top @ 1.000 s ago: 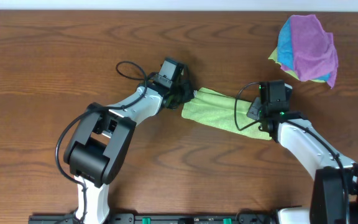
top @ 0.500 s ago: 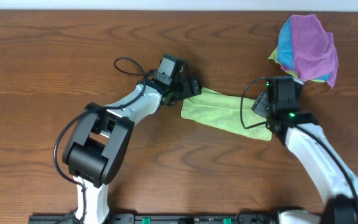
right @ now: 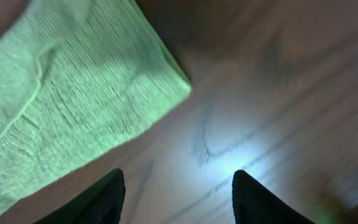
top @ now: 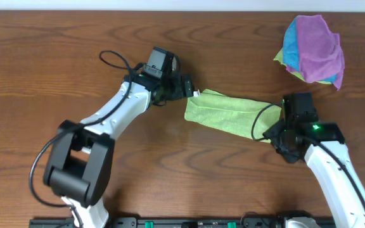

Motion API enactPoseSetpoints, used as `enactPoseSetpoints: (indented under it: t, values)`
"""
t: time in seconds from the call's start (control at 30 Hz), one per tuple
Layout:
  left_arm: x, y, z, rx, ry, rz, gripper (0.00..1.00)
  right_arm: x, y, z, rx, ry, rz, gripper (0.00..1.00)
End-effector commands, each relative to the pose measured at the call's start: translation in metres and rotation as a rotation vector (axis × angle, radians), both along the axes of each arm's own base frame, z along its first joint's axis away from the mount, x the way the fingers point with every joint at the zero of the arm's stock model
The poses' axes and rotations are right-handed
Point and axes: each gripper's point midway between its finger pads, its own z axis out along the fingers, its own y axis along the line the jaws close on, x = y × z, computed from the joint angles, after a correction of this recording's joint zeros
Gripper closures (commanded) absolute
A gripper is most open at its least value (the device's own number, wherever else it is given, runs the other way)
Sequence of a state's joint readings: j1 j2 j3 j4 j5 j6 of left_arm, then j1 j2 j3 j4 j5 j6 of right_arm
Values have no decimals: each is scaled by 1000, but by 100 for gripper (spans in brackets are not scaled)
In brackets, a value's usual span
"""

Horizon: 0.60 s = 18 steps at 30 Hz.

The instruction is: Fold the cloth

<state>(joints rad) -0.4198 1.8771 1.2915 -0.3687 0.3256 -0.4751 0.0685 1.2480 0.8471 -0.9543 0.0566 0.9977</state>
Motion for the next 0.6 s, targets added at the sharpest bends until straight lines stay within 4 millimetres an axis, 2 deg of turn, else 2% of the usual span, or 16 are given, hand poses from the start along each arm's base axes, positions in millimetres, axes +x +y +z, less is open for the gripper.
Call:
enactPoseSetpoints:
  t: [0.0,0.2,0.27,0.4,0.57]
  values:
    - [2,2,16,49,-80,-106,5,-10,9,-9,110,31,-110,44]
    - [-12,9,13,122,-78,-235,5,-22,19,-52,237,33,-128,43]
    - [-15,9,12,138,-82,-269,5,-19,24,-62,272,-5,-82,42]
    - [-17,6,12,139,-98,-313,5,-14,25,-78,295,-71,-60,38]
    - [-22,-6,14,126,-117,-368,5,-9,22,-86,291,-126,-58,32]
